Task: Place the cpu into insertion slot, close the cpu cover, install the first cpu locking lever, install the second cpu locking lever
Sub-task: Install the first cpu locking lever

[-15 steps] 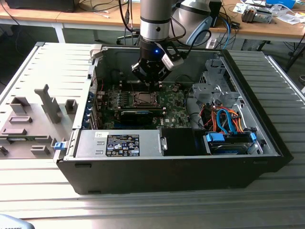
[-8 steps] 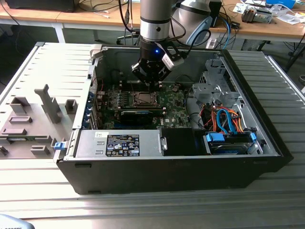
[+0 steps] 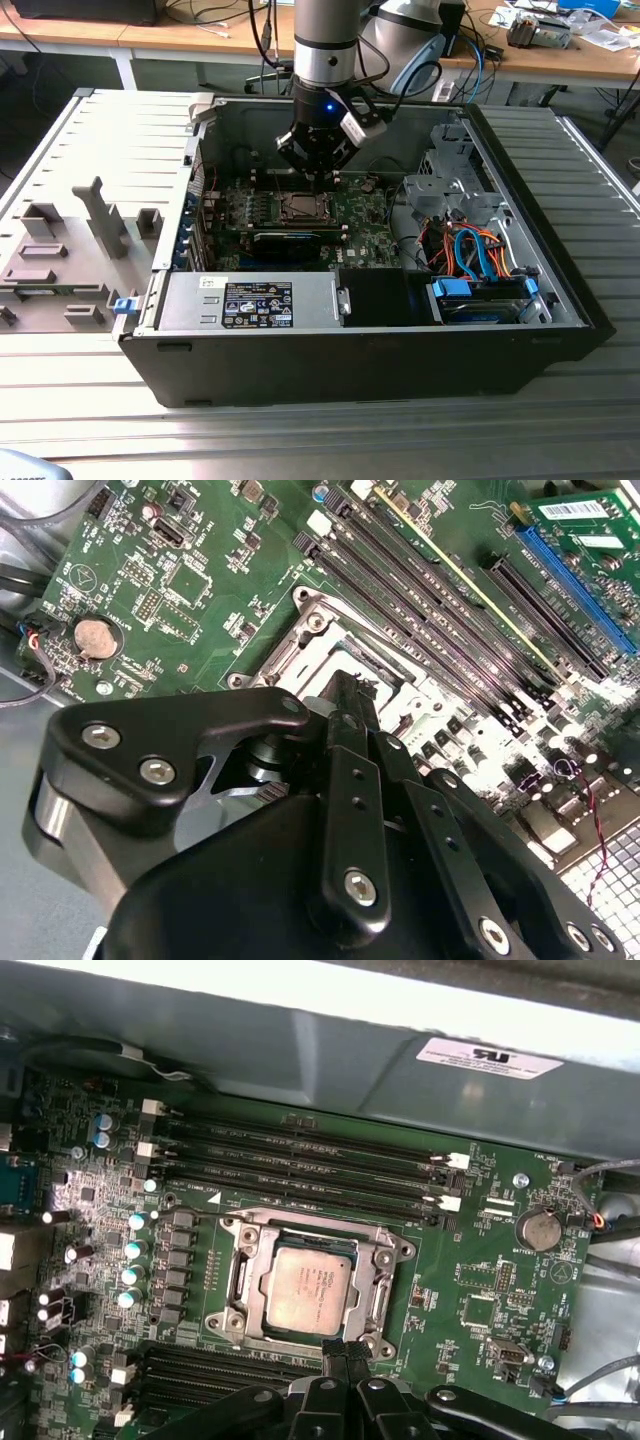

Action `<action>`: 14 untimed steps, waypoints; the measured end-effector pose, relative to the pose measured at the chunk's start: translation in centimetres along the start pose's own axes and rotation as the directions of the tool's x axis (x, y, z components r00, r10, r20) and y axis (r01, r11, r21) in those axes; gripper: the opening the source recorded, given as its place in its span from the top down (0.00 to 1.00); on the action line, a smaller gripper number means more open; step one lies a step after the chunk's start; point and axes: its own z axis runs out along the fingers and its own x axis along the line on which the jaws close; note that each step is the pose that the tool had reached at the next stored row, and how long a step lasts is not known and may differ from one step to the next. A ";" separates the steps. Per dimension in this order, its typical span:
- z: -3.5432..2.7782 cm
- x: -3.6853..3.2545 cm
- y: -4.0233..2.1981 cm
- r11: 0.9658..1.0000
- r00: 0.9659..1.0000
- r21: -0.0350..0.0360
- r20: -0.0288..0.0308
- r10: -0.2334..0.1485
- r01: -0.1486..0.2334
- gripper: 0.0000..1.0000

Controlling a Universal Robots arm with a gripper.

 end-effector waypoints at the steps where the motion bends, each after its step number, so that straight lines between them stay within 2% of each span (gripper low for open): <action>1: 0.00 0.00 0.00 1.000 1.000 0.000 0.000 -0.002 0.002 0.89; 14: 0.00 0.00 0.00 1.000 1.000 0.000 0.002 -0.024 0.024 0.89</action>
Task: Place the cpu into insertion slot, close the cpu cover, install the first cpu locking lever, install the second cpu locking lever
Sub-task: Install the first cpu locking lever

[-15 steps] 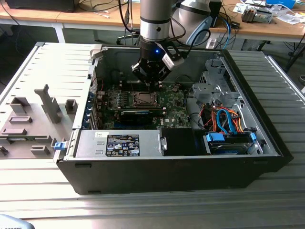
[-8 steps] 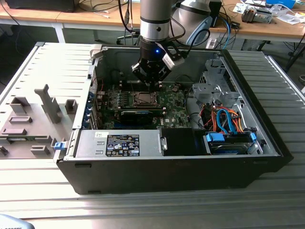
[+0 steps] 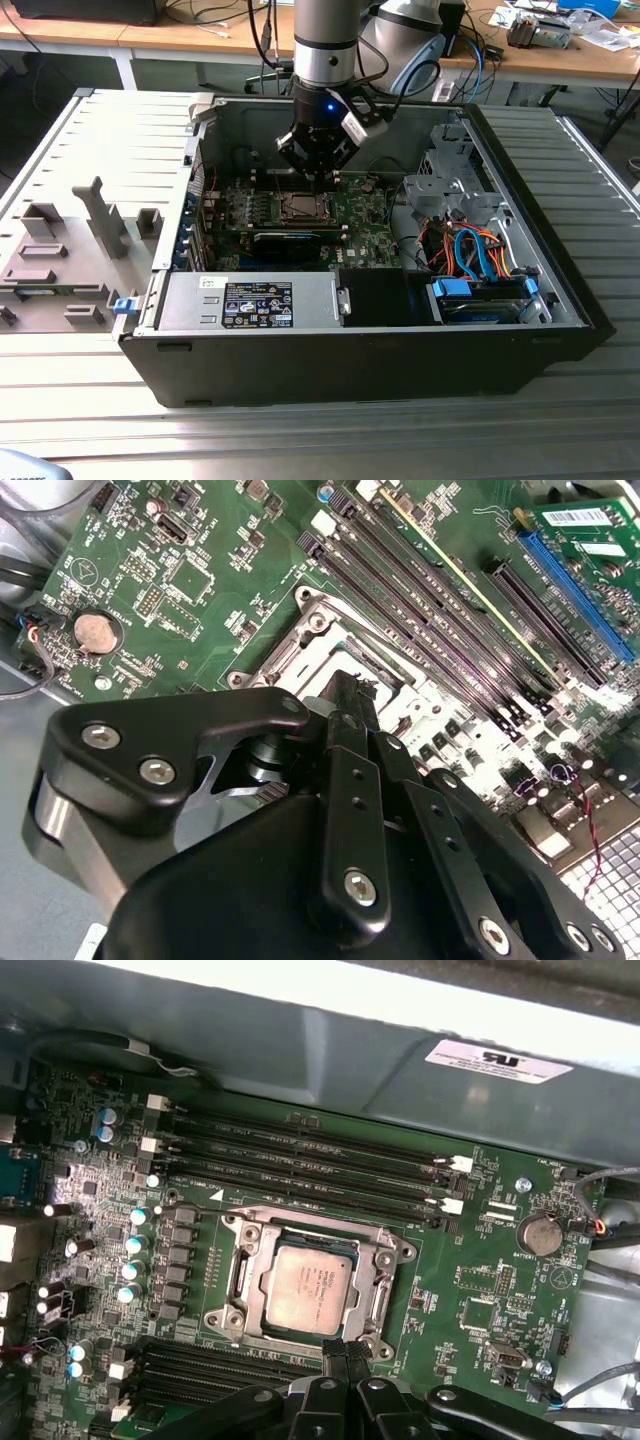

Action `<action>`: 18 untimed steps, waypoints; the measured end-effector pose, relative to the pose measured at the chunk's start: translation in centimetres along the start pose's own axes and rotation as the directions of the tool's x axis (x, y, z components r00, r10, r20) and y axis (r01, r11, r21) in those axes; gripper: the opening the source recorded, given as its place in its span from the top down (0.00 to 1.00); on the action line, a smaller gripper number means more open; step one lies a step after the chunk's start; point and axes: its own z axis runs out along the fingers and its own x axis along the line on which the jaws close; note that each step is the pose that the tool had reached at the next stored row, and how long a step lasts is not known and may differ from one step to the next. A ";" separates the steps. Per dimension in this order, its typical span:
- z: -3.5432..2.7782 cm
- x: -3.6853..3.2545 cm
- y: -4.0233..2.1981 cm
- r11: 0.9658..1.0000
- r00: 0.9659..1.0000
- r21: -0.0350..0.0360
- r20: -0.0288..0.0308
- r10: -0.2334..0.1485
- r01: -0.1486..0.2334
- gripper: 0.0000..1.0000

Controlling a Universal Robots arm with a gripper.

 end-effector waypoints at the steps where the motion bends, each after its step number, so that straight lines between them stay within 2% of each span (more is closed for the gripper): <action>1: 0.00 0.00 0.00 1.000 1.000 0.000 0.000 -0.001 0.001 0.89; 18: 0.00 0.00 0.00 1.000 1.000 0.000 0.003 -0.030 0.030 0.89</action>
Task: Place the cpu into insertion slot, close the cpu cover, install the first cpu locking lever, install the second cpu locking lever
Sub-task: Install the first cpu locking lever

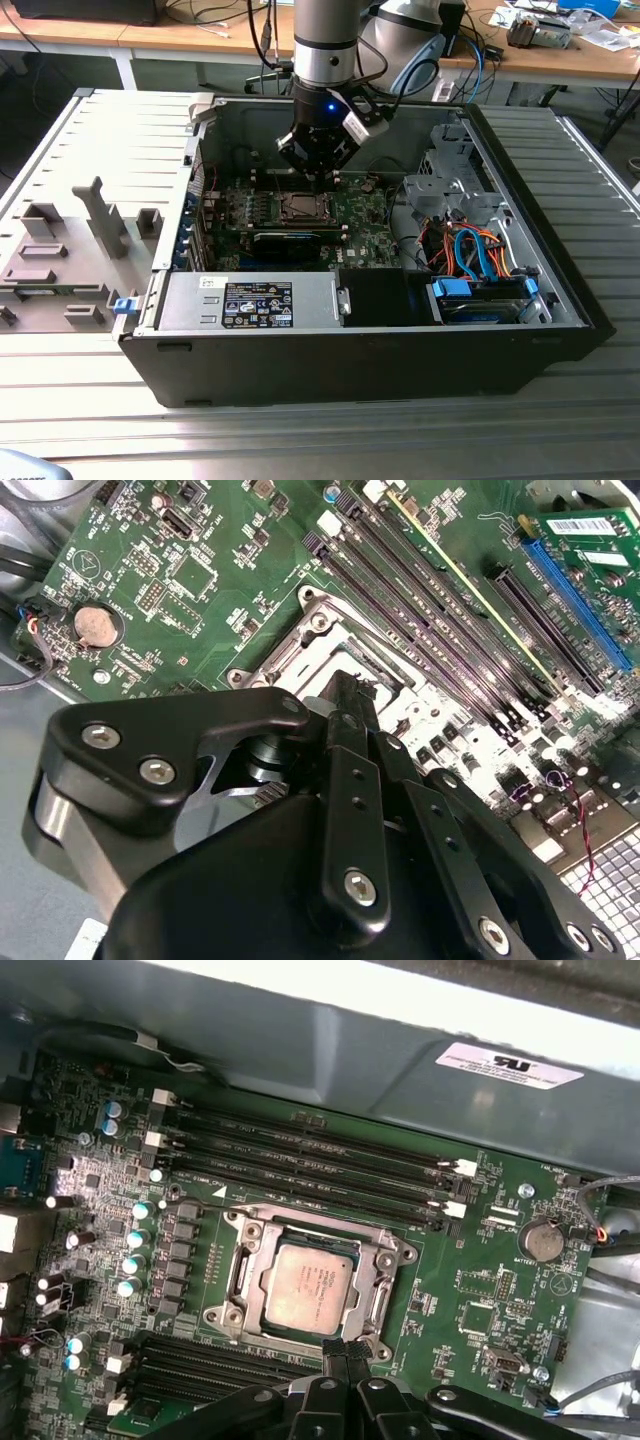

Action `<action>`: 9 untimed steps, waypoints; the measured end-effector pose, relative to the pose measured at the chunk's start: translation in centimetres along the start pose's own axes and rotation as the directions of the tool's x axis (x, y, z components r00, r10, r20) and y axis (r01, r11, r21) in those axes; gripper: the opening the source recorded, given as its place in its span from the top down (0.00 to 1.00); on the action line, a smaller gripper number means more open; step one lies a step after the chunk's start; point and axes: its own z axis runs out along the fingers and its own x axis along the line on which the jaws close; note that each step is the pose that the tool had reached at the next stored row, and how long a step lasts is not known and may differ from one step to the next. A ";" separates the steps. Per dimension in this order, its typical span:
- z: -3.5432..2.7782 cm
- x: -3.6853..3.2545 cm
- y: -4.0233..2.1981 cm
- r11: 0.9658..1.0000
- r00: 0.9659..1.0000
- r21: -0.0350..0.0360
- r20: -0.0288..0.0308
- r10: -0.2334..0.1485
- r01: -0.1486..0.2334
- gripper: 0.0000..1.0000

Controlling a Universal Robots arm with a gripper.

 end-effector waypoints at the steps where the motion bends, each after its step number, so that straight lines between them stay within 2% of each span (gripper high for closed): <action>1: 0.00 0.00 0.00 1.000 1.000 0.000 0.000 -0.002 0.002 0.89; 9: 0.00 0.00 0.00 1.000 1.000 0.000 0.001 -0.017 0.017 0.89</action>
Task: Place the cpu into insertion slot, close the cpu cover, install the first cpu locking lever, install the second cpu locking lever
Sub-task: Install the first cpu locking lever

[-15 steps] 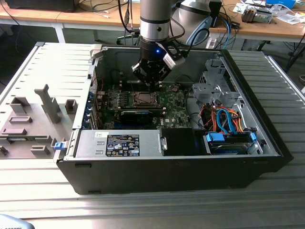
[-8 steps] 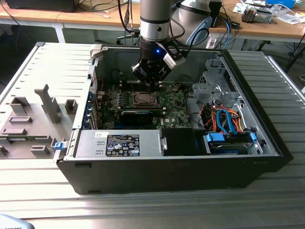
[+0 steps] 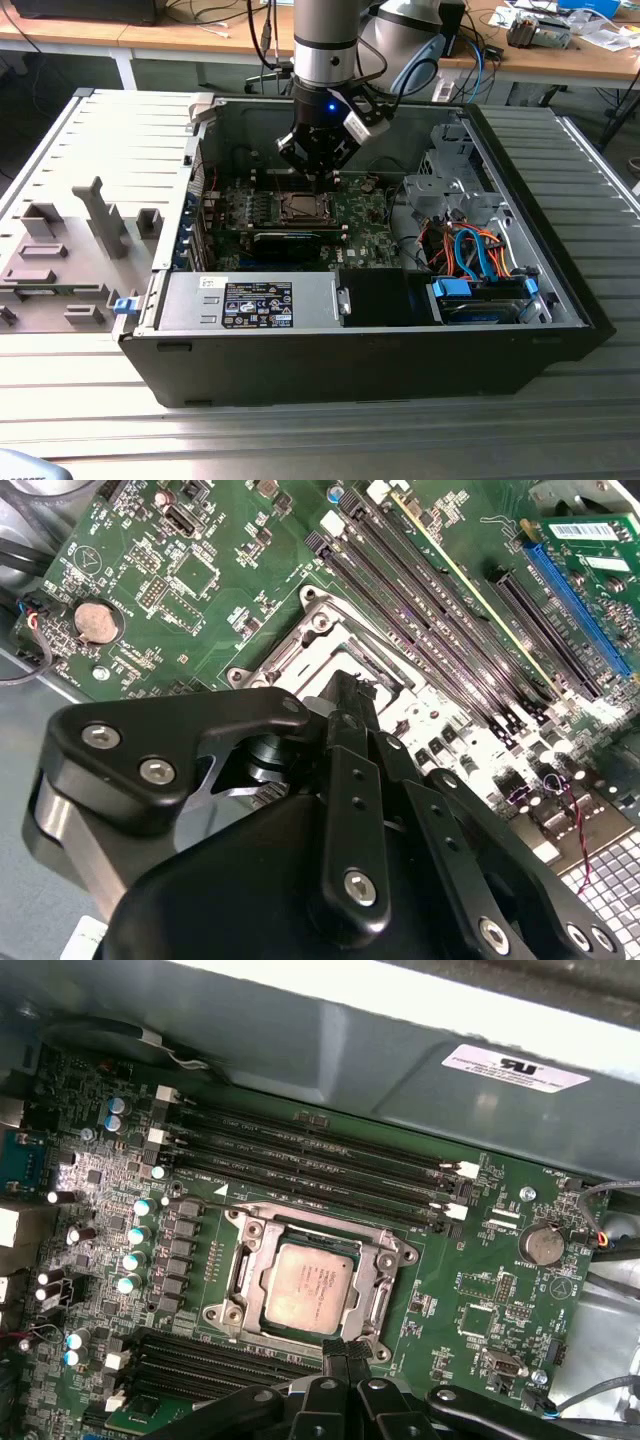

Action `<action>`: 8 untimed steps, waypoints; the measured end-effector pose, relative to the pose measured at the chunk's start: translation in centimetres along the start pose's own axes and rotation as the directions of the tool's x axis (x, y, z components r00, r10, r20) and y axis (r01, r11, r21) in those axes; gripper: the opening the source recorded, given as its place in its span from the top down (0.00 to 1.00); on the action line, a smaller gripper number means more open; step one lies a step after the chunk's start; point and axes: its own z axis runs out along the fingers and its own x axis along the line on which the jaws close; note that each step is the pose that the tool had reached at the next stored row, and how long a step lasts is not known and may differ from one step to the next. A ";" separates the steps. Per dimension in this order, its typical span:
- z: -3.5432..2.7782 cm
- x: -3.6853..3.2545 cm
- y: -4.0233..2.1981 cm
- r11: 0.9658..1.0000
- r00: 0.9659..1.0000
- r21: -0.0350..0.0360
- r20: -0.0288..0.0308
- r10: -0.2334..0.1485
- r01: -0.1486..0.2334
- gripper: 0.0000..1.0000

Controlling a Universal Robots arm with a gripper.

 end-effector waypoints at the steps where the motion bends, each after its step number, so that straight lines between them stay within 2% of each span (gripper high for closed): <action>1: 0.00 0.00 0.00 1.000 1.000 0.000 0.000 -0.002 0.002 0.89; 8: 0.00 0.00 0.00 1.000 1.000 0.000 0.001 -0.010 0.010 0.89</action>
